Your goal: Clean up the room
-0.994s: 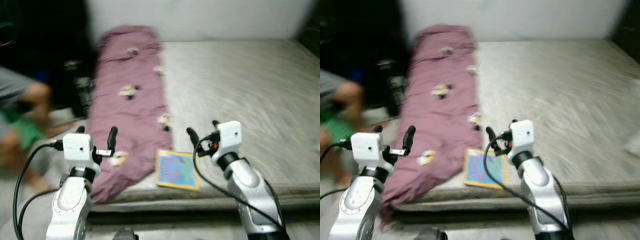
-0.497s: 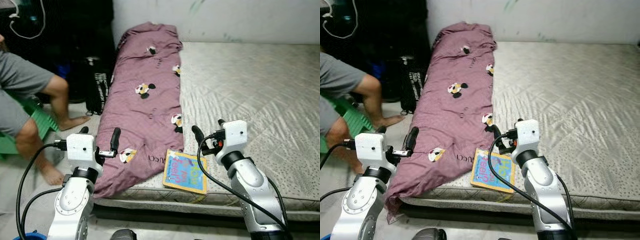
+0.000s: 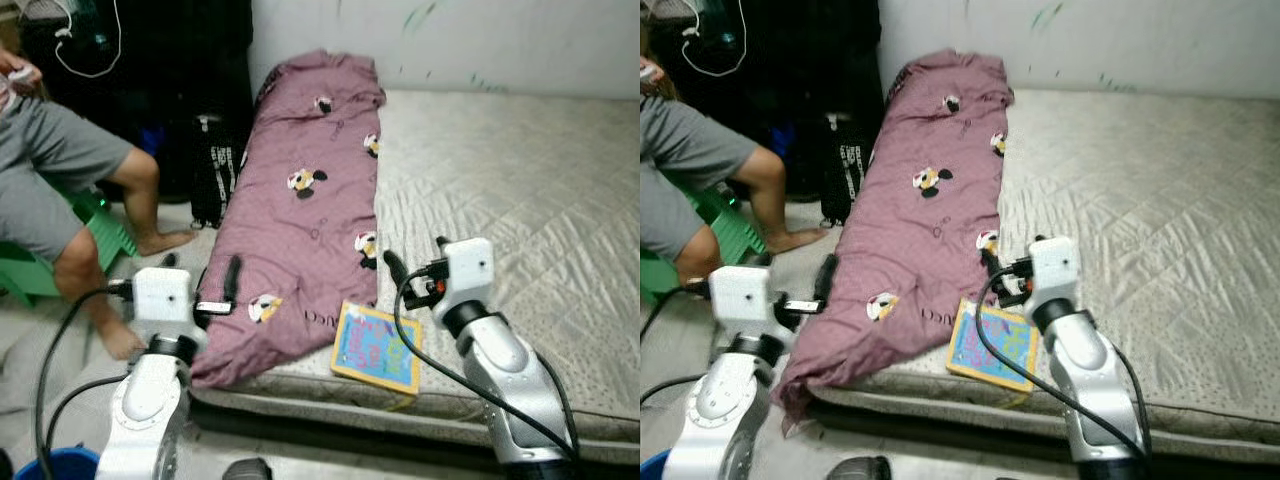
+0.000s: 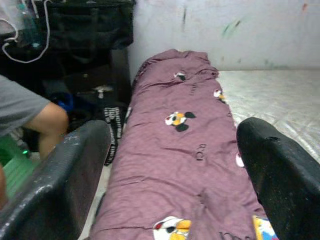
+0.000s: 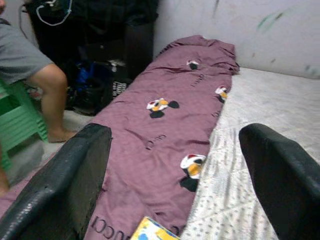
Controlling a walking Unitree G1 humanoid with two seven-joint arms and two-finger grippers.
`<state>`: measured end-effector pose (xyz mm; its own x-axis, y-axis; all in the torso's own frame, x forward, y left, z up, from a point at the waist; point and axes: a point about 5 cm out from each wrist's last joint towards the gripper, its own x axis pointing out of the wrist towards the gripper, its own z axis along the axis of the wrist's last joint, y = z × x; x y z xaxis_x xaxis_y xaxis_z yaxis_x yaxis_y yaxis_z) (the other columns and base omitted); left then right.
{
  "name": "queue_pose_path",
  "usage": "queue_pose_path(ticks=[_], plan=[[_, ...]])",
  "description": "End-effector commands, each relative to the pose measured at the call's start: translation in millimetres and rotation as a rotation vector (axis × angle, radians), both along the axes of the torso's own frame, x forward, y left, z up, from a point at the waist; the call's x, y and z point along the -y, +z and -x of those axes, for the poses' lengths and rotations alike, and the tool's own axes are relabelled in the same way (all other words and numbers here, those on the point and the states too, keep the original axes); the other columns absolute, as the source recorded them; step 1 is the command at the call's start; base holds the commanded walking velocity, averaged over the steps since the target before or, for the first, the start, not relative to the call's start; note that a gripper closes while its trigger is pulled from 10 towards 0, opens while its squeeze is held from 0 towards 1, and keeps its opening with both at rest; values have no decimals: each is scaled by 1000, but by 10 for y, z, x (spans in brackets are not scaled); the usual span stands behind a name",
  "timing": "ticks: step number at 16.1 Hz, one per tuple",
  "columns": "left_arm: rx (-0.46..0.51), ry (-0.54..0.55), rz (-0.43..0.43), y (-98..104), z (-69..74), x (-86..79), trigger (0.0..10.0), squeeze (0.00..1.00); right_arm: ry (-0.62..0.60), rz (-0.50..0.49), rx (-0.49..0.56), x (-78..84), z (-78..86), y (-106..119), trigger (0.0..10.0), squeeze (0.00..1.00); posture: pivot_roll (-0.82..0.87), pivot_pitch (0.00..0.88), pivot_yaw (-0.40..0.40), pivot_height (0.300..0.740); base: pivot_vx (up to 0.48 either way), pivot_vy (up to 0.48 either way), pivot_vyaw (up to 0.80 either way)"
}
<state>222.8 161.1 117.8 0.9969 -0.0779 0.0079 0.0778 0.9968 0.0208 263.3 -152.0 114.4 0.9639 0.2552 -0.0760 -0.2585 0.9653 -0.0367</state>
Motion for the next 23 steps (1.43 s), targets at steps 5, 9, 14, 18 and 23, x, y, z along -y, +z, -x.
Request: queue_pose_path(ticks=[5, 9, 14, 18, 23], plan=[[16, -1, -12, 32, -27, -12, 10000, 0, -2, 3, 1, 0, -19, 3, 10000, 0, -89, 15, -3, 740, 0, -329, 0], [16, -2, -10, 30, -31, -7, 10000, 0, 0, 8, 1, 0, -23, 2, 10000, 0, -90, 12, -4, 740, 0, -330, 0], [18, -4, -8, 28, -37, 1, 10000, 0, 0, 5, 2, -1, -30, 2, 10000, 0, -91, 6, -7, 740, 0, -329, 0], [19, -12, -9, 21, -46, 17, 10000, 0, 3, 4, 5, 3, -39, 3, 10000, 0, -94, 0, -6, 740, 0, -329, 0], [19, -7, -8, 14, -45, 16, 10000, 0, 2, 5, 2, 22, -36, 0, 10000, 0, -94, 0, -7, 740, 0, -329, 0]])
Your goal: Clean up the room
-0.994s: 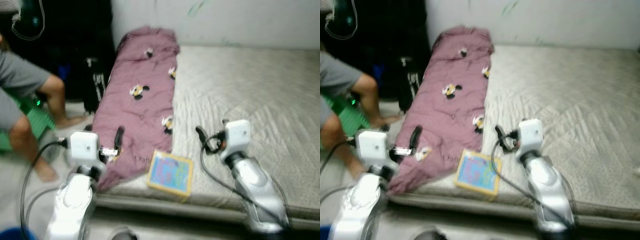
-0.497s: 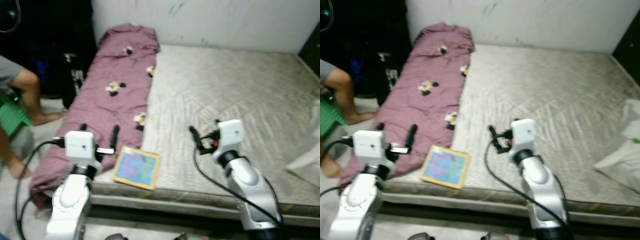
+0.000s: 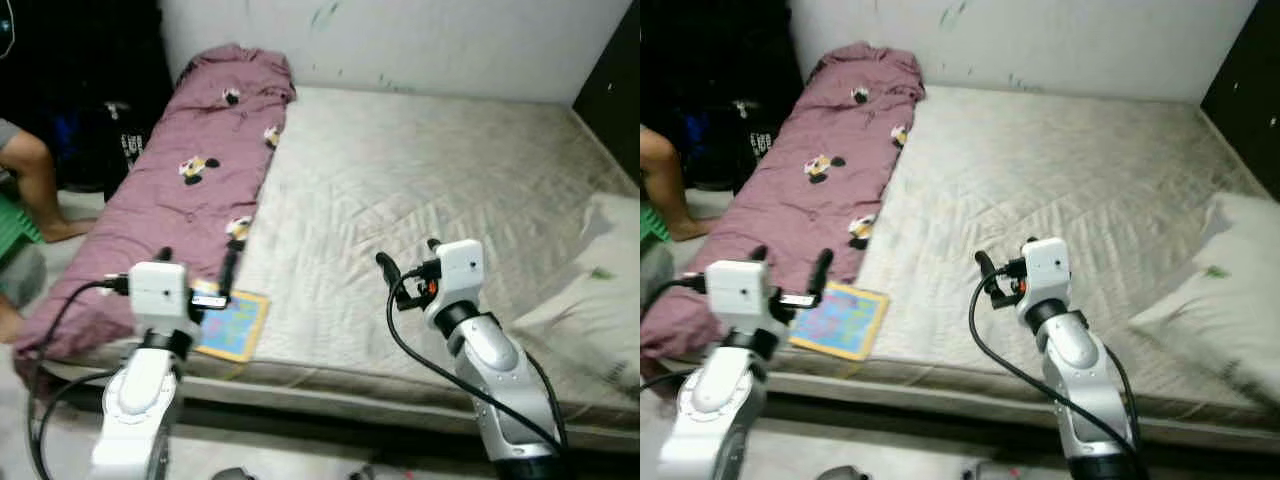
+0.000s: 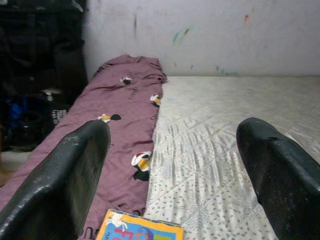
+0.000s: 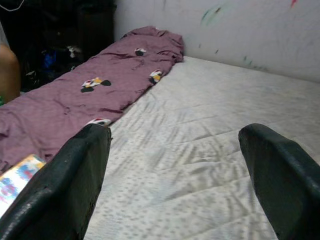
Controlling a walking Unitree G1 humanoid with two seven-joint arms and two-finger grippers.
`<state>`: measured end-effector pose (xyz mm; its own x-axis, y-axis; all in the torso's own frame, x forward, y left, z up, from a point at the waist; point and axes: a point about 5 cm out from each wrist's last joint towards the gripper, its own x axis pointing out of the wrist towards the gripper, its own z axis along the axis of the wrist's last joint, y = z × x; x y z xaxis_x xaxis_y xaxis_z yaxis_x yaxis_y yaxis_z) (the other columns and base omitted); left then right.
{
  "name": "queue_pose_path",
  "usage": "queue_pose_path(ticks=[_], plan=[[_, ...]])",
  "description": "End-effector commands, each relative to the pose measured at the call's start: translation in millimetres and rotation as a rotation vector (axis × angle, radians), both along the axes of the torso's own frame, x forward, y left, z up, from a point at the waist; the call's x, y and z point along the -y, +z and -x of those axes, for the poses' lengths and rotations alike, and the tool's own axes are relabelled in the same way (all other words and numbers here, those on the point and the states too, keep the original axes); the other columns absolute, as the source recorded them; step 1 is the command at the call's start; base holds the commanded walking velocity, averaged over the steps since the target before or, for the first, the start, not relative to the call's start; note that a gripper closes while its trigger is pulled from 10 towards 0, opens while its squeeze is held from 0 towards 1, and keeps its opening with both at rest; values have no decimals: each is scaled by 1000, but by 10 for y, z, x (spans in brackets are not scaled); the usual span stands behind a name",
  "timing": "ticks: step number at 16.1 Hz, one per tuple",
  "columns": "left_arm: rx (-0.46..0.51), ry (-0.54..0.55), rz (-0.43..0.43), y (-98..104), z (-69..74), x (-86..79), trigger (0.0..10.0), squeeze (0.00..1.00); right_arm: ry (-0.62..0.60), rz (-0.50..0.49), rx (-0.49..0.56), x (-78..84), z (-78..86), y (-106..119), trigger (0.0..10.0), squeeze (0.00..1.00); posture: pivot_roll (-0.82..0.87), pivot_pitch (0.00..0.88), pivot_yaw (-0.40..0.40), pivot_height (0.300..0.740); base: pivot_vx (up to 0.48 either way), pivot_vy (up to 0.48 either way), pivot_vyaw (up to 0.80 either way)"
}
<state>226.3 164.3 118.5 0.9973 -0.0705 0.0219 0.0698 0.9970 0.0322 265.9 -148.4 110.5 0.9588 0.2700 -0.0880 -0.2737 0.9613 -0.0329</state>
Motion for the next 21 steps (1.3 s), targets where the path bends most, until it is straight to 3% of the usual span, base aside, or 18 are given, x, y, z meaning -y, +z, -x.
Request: queue_pose_path(ticks=[1, 11, 21], plan=[[4, -15, 3, 7, -10, 50, 10000, 0, -15, 3, 13, 63, -13, 40, 10000, 0, -94, 0, -7, 740, 0, -326, 0], [5, -19, 4, 6, -16, 61, 10000, 0, -15, 4, 11, 69, -10, 39, 10000, 0, -98, 0, -9, 740, 0, -330, 0], [50, -71, 39, 64, -33, 100, 10000, 0, -18, -4, 11, 63, -42, 63, 10000, 0, -99, 6, -10, 740, 26, 0, -161]])
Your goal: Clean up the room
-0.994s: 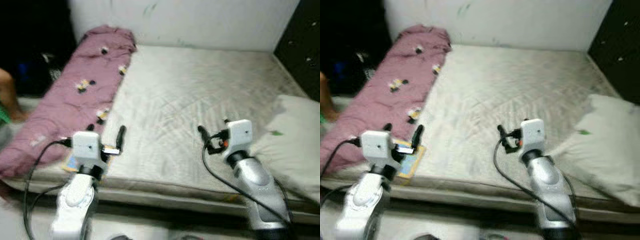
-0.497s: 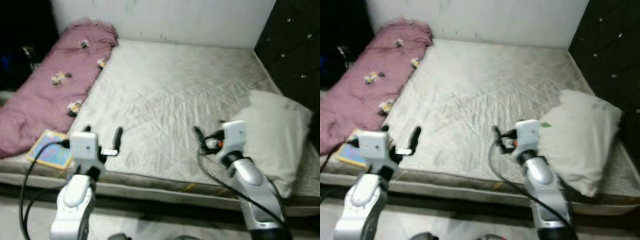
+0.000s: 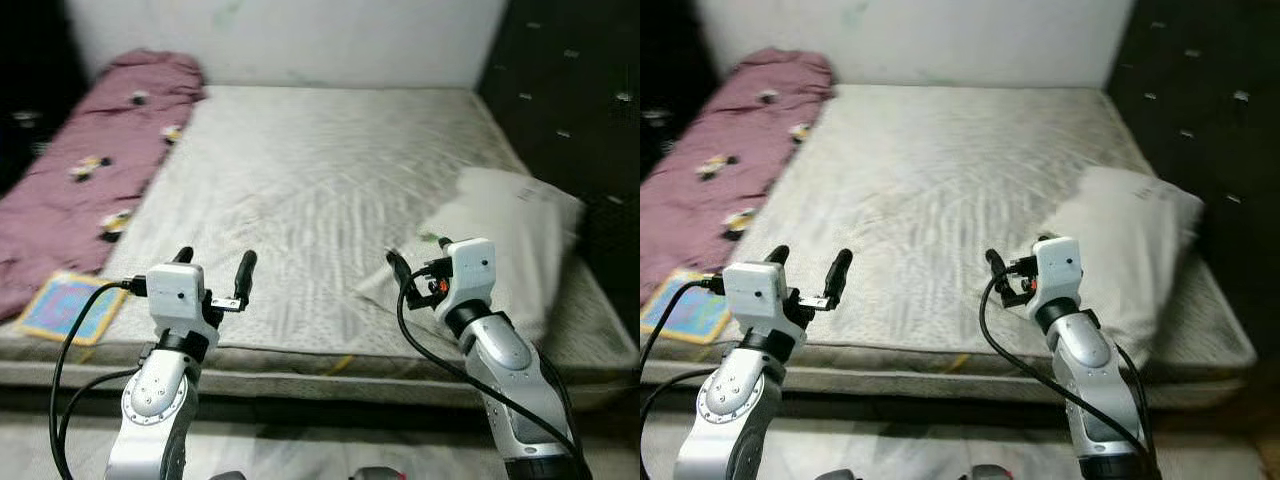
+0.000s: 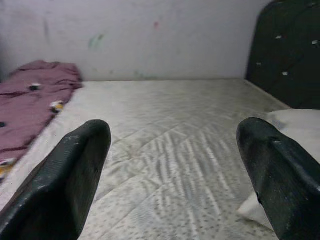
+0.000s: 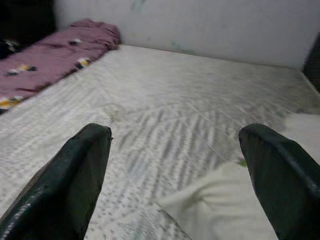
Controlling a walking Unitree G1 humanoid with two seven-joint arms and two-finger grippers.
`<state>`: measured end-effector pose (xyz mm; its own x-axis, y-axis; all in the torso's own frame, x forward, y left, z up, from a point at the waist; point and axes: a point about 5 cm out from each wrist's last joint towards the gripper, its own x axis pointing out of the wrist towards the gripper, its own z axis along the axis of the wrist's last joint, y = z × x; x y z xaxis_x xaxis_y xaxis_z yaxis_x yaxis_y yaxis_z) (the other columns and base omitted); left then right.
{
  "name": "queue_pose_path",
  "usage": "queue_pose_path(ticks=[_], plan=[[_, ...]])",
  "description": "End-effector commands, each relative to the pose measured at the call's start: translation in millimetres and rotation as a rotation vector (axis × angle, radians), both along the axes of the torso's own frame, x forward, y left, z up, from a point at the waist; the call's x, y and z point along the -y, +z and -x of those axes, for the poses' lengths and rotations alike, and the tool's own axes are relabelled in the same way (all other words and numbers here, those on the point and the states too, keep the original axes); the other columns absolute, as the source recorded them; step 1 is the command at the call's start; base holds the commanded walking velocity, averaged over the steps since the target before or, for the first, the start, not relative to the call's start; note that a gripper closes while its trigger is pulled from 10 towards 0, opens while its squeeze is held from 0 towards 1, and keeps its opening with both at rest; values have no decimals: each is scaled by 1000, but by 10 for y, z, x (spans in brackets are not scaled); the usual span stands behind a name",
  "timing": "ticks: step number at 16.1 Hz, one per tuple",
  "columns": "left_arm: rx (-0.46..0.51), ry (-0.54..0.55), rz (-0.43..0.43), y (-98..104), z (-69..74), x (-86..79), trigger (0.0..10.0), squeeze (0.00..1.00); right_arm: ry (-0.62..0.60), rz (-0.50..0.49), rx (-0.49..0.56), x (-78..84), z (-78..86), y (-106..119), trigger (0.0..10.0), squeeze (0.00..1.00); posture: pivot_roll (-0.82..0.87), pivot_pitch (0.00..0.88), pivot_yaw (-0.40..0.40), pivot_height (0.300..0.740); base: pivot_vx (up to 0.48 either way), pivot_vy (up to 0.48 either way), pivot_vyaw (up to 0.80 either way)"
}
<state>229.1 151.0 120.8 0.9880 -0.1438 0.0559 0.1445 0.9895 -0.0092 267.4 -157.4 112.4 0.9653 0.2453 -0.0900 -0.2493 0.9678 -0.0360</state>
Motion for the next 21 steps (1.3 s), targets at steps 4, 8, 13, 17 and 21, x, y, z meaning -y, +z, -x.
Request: queue_pose_path(ticks=[4, 8, 13, 17, 21], plan=[[29, -1, 0, 48, -17, -38, 10000, 0, 10, -8, 18, -42, -39, 47, 10000, 0, -100, 0, -7, 740, 289, 0, 0], [33, -7, 1, 53, -28, -31, 10000, 0, 9, -8, 22, -40, -45, 55, 10000, 0, -102, 0, -7, 740, 326, 0, 0], [5, 33, -18, 1, -39, -57, 10000, 0, 5, -2, 19, -24, -45, 41, 10000, 0, -102, 0, -9, 740, 169, 0, 0], [-69, 128, -30, -83, -58, -156, 10000, 0, -14, -3, 5, -1, -40, 10, 10000, 0, -99, 0, -10, 740, 0, 0, -128], [-35, 109, -45, -64, -85, -204, 10000, 0, -51, 0, 14, -21, -52, 10, 10000, 0, -72, 0, -10, 740, 0, 0, -677]])
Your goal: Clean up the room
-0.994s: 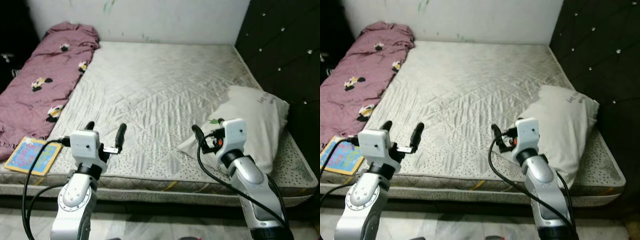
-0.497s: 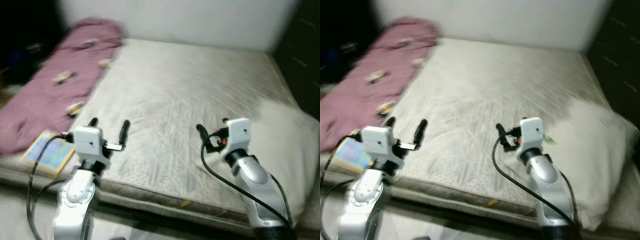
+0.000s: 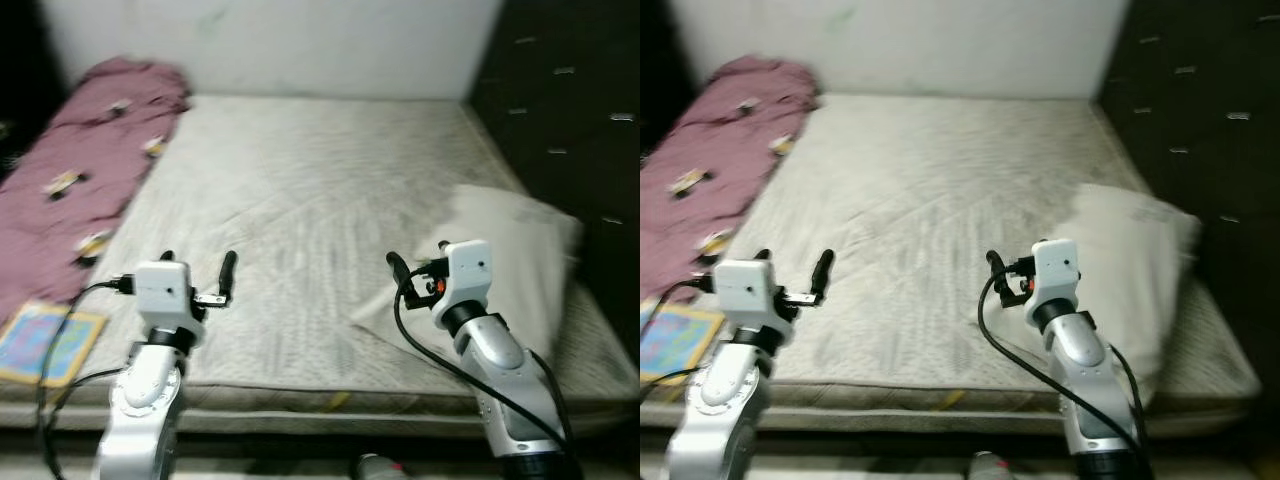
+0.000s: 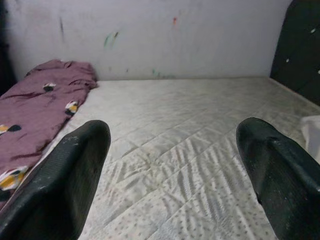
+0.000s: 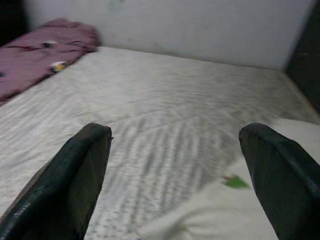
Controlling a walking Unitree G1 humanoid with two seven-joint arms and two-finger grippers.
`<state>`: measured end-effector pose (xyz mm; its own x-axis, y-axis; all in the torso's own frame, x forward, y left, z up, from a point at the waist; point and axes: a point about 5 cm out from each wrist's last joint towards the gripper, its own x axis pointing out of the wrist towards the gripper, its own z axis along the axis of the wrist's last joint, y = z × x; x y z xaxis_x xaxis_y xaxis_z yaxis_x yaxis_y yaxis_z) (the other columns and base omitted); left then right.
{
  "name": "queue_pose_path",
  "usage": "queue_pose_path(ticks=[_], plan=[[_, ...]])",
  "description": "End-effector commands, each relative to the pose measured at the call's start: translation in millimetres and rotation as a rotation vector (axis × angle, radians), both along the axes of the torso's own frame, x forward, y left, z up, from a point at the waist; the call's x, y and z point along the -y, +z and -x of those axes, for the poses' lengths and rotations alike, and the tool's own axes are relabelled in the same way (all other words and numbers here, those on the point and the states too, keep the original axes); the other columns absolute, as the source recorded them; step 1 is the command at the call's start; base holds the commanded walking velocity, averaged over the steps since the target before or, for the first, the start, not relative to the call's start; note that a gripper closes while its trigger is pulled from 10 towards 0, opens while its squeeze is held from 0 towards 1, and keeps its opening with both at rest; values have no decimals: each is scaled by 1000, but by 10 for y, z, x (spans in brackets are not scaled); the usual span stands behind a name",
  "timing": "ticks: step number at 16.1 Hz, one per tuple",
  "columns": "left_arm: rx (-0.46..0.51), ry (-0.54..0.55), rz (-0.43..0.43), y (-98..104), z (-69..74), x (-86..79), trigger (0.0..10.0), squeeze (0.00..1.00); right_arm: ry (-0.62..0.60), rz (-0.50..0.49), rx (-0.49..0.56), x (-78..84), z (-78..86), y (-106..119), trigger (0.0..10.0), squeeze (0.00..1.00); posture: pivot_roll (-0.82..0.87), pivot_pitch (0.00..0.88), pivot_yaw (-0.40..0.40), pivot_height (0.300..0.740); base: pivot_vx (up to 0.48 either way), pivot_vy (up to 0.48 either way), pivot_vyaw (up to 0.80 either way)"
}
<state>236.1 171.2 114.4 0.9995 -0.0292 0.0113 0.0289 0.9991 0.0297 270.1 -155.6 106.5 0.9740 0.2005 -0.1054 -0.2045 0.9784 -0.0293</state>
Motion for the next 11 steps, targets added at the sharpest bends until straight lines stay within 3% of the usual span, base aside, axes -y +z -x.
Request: queue_pose_path(ticks=[1, 6, 11], plan=[[4, 0, -6, 4, -22, -12, 10000, 0, -5, 2, 32, -18, -31, 78, 10000, 0, -73, 0, -10, 740, 0, 0, -544], [-13, 78, -78, -15, 7, -72, 10000, 0, -8, -6, 25, -76, -43, 36, 10000, 0, -73, 0, 8, 740, 0, 0, -800], [-17, 31, -72, -51, -11, 12, 10000, 0, -4, -5, 24, -85, -35, 7, 10000, 0, -81, 0, 5, 740, 0, 0, 0]])
